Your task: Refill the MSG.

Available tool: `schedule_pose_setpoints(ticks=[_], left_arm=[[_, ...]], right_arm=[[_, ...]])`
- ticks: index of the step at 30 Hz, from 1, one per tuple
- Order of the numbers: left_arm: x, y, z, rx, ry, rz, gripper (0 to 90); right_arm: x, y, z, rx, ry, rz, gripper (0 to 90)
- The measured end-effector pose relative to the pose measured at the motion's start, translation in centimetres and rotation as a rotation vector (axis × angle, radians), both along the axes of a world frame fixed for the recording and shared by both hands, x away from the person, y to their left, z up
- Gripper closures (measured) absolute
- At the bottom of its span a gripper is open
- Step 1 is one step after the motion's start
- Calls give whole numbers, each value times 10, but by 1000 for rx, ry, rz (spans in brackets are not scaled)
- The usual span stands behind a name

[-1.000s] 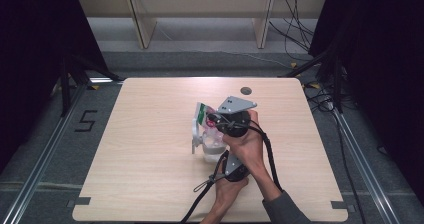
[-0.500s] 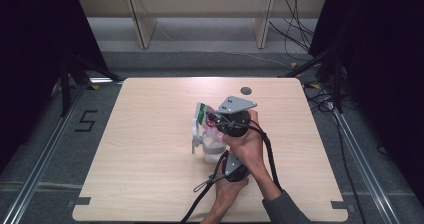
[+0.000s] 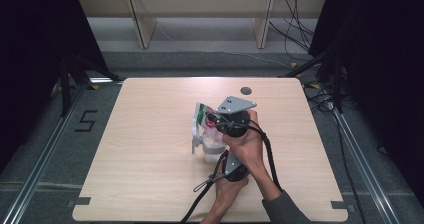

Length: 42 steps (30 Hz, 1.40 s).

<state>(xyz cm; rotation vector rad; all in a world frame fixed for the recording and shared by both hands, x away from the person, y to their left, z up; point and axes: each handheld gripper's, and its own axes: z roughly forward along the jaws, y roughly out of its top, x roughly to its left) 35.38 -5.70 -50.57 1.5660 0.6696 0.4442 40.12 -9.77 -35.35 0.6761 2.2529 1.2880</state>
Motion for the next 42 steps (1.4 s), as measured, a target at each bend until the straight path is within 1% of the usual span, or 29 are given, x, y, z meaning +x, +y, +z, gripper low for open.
schedule_pose_setpoints(ticks=[2,3,6,9,10,11,14,15,16,18,19,20,21,22,24,25,27,30,31,32,33,34,35,36,37,39,40,41,42], left_arm=[[0,0,0,0,0,-2,834],[0,0,0,0,-3,-2,835],[1,0,1,-1,-4,-4,834],[1,0,1,-1,-4,-4,835],[2,-1,1,-4,2,-31,834],[1,0,1,-3,-4,-2,835],[2,-1,1,-3,-4,-4,834],[2,-2,1,-14,-11,5,834],[2,-2,2,-12,-10,5,835],[3,-2,2,-11,-13,5,835],[2,-2,3,-7,-5,-3,834],[2,-2,4,-13,-5,-3,834],[3,-3,3,-17,-14,11,834],[3,-2,3,-17,-13,-4,834],[3,-2,3,-14,-9,-2,834],[3,-3,4,-15,-11,-3,834],[4,-3,4,-15,-14,-2,834],[4,-3,4,-14,-15,-3,834],[4,-4,4,-11,-18,12,834],[4,-3,5,-11,-16,8,834],[3,-6,4,-55,-10,13,834],[3,-6,4,-53,-9,13,834],[3,-6,4,-53,-8,13,834],[3,-8,5,-63,8,-26,834],[2,-9,4,-81,25,-43,834],[3,-9,5,-77,22,-34,834],[3,-9,5,-81,23,-43,834],[3,-9,5,-80,23,-36,834],[3,-9,5,-81,23,-45,834]], right_arm=[[-1,0,0,2,14,-11,900],[0,0,0,3,-4,-16,900],[0,1,0,-7,-24,-6,900],[0,1,0,-4,-19,-9,900],[0,1,0,-4,-19,-9,900],[0,1,1,-4,-18,-8,900],[1,0,1,-4,-15,-6,900],[0,1,1,-3,-4,-4,900],[0,1,1,-9,-3,3,900],[0,1,2,-13,-7,5,900],[1,2,2,-13,-7,5,900],[2,1,2,-18,-33,4,900],[1,1,2,-14,-23,1,900],[1,1,3,-19,-28,0,900],[1,2,2,-16,-8,6,900],[1,2,2,-7,-5,-10,900],[2,2,2,-15,-23,-1,900],[2,2,3,-15,-20,1,900],[2,1,3,-21,-10,8,900],[2,2,3,-17,-21,5,900],[2,2,3,-17,-24,1,900],[1,2,3,-21,-8,7,900],[2,2,4,-22,-18,4,900],[2,1,4,-24,-16,10,900],[2,1,4,-25,-16,10,900],[2,2,4,-25,-10,10,900],[1,2,4,-25,-1,14,900],[2,2,4,-27,-17,11,900],[2,2,4,-28,-15,11,900]])
